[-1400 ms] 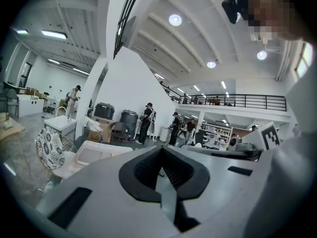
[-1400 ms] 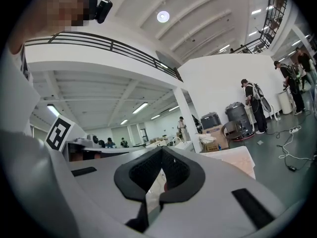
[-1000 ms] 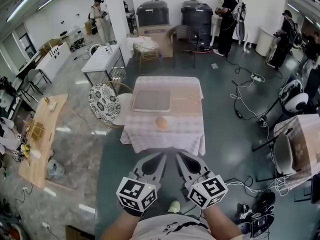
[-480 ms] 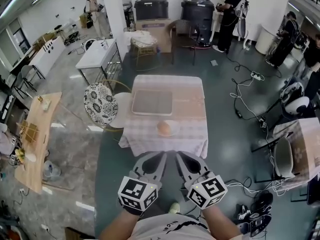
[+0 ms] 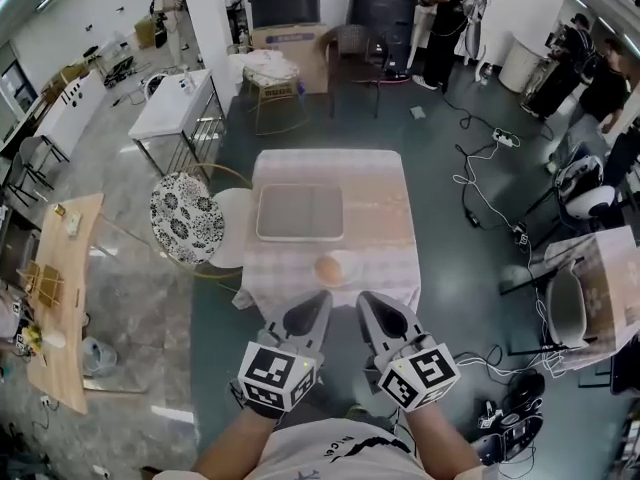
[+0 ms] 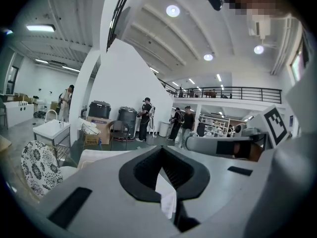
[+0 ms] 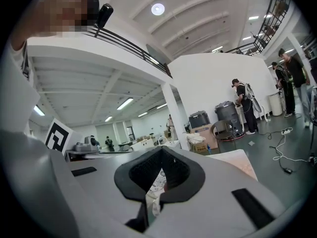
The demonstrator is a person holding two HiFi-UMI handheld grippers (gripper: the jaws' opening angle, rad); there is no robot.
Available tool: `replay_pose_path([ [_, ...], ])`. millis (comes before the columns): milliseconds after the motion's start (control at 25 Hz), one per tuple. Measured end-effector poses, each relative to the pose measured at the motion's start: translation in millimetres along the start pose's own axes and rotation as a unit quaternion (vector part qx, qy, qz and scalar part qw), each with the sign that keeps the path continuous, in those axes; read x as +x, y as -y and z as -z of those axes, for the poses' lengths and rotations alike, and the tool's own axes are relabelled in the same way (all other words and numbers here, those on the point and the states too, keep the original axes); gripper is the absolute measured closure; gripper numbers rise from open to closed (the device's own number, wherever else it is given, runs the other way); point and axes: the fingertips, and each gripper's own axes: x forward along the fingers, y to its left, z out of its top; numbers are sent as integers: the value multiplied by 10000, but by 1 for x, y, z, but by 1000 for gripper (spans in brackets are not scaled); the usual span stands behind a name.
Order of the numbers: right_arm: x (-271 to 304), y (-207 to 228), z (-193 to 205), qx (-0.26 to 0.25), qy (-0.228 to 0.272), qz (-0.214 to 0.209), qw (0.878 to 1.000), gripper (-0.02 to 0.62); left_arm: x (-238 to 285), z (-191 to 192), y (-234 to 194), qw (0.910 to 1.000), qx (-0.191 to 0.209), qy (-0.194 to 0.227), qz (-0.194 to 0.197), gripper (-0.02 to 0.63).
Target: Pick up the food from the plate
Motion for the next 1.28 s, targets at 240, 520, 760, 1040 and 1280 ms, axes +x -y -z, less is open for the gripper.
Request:
replay_pose_path([
  [240,27,16,16,78,-112,337,9993,583,27,17,-25,9994,108,-113,305,601],
  [520,45,45,31,254,-205,567,9979,583,59,44,-36,9981,53,-340,511,601],
  [760,74,75,38,335,-287,506,9977,583,92,57,-58,9983,115,-416,402,601],
  [1040,112,105,60,399,-447,374,9975,583,120,88,-80,9979,126,-481,417,600],
  [1280,128,132,95,568,-546,418,9960,583,147,126,-96,9969,101,-641,455,600],
])
